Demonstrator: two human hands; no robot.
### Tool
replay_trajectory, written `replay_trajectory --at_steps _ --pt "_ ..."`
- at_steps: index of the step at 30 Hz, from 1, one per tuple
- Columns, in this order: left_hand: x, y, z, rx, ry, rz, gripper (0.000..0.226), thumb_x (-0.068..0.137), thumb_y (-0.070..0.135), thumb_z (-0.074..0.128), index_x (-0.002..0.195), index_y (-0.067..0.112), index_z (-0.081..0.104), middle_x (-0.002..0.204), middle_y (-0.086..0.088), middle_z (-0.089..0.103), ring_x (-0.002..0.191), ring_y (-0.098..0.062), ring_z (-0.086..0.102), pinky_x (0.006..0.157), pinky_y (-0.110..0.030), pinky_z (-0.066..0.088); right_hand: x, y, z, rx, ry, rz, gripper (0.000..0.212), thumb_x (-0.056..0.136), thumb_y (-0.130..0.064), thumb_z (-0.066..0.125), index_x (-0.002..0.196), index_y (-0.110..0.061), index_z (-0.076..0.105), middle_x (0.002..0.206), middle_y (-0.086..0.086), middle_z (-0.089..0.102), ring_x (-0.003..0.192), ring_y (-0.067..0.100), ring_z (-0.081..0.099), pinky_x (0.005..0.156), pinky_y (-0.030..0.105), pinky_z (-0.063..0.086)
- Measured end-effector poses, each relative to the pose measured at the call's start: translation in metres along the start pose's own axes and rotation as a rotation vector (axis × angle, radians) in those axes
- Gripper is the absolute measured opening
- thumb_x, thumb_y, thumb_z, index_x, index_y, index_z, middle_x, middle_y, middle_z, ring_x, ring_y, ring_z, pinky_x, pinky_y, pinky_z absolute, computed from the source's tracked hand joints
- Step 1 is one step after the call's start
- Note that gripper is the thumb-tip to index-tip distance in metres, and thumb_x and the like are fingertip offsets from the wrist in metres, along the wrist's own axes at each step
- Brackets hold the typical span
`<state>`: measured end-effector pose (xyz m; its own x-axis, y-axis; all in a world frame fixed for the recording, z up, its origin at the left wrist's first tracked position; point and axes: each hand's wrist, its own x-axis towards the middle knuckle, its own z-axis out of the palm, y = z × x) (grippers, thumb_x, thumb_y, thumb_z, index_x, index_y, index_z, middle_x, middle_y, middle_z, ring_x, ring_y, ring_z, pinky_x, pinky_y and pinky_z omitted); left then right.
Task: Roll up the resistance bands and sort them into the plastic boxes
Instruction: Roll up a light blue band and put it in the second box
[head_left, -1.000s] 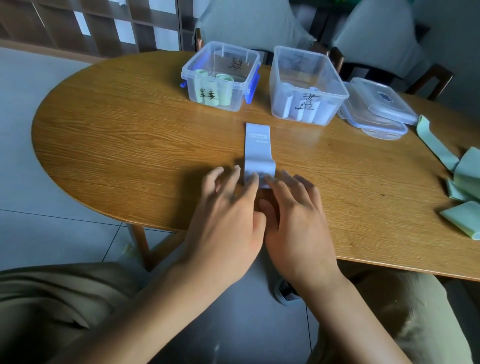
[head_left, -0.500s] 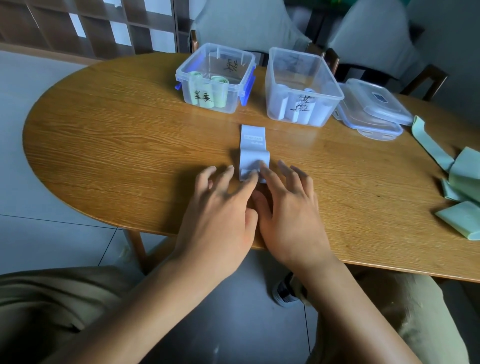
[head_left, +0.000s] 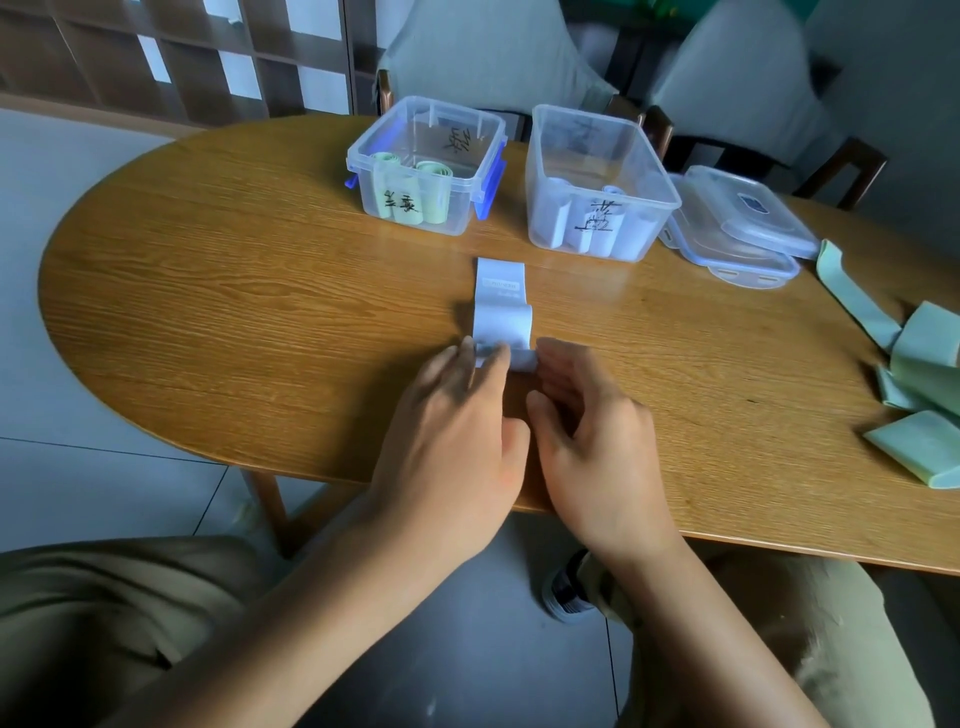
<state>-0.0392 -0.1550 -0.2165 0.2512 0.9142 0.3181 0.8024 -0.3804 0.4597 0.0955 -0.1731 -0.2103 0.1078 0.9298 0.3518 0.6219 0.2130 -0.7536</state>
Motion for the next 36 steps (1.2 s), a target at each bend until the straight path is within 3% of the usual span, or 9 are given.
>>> replay_trajectory --at_steps 3,6,13,17,23,27,29,33,36 --pt "-0.003 0.002 0.001 -0.012 0.008 0.000 0.071 0.081 0.030 0.023 0.143 0.005 0.047 0.145 -0.019 0.051 0.139 -0.032 0.041 0.115 -0.043 0.035 0.000 0.002 -0.001 0.005 -0.037 0.012 0.040 0.091 -0.005 0.061 0.127 -0.022 0.059 0.113 -0.013 0.071 0.110 0.003 0.065 0.096 0.036 0.053" --pt "-0.006 0.002 0.001 -0.033 0.021 0.016 0.067 0.081 0.027 0.027 0.141 0.005 0.049 0.140 -0.017 0.055 0.134 -0.032 0.044 0.112 -0.043 0.037 0.000 0.002 -0.002 0.014 -0.051 0.011 0.041 0.090 -0.004 0.063 0.127 -0.021 0.059 0.113 -0.012 0.071 0.109 0.003 0.065 0.097 0.036 0.053" --pt "-0.005 0.000 -0.002 -0.079 0.034 -0.061 0.064 0.083 0.026 0.036 0.142 0.009 0.051 0.139 -0.010 0.057 0.132 -0.027 0.043 0.112 -0.029 0.029 0.001 0.004 -0.002 -0.005 -0.079 -0.018 0.038 0.090 -0.006 0.063 0.125 -0.021 0.063 0.116 -0.009 0.070 0.110 0.004 0.065 0.097 0.034 0.052" --pt "-0.004 -0.001 -0.005 -0.107 0.039 -0.078 0.061 0.082 0.024 0.042 0.141 0.012 0.054 0.136 -0.005 0.059 0.127 -0.024 0.044 0.107 -0.022 0.026 0.001 0.004 0.000 -0.058 -0.050 -0.059 0.039 0.090 -0.002 0.063 0.124 -0.019 0.066 0.119 -0.008 0.068 0.111 0.005 0.064 0.097 0.025 0.049" --pt "-0.003 -0.001 -0.007 -0.124 0.029 -0.124 0.063 0.082 0.028 0.038 0.143 0.018 0.053 0.136 0.000 0.057 0.125 -0.023 0.039 0.110 -0.028 0.030 -0.001 0.004 0.003 -0.148 -0.046 -0.113 0.040 0.090 -0.002 0.062 0.127 -0.017 0.067 0.132 -0.003 0.064 0.123 0.010 0.058 0.104 0.015 0.040" --pt "0.001 -0.004 -0.007 -0.100 0.014 -0.136 0.067 0.083 0.035 0.030 0.146 0.022 0.050 0.137 0.002 0.054 0.127 -0.021 0.035 0.112 -0.031 0.031 0.000 0.006 0.007 -0.262 -0.065 -0.101 0.040 0.092 -0.008 0.061 0.131 -0.017 0.064 0.137 -0.004 0.060 0.127 0.017 0.048 0.103 0.005 0.026" --pt "0.002 -0.006 -0.007 -0.080 0.000 -0.133 0.066 0.084 0.035 0.031 0.147 0.025 0.047 0.137 0.001 0.050 0.127 -0.022 0.032 0.112 -0.032 0.030 0.000 0.005 0.009 -0.317 -0.076 -0.089 0.040 0.094 -0.012 0.059 0.134 -0.019 0.061 0.142 -0.003 0.053 0.132 0.019 0.039 0.106 0.008 0.023" --pt "0.001 -0.009 -0.007 -0.036 -0.001 -0.118 0.072 0.080 0.044 0.022 0.147 0.031 0.046 0.143 -0.003 0.044 0.131 -0.025 0.029 0.114 -0.037 0.031 0.002 0.001 0.010 -0.380 -0.109 -0.037 0.042 0.099 -0.024 0.054 0.141 -0.029 0.053 0.155 0.003 0.038 0.145 0.024 0.019 0.118 0.034 0.027" --pt "0.001 -0.011 -0.007 -0.027 -0.003 -0.088 0.067 0.083 0.041 0.025 0.146 0.032 0.047 0.142 -0.001 0.048 0.129 -0.024 0.033 0.113 -0.039 0.035 0.004 -0.001 0.010 -0.422 -0.142 -0.006 0.045 0.101 -0.028 0.051 0.145 -0.032 0.047 0.157 0.005 0.034 0.148 0.026 0.014 0.119 0.044 0.027"
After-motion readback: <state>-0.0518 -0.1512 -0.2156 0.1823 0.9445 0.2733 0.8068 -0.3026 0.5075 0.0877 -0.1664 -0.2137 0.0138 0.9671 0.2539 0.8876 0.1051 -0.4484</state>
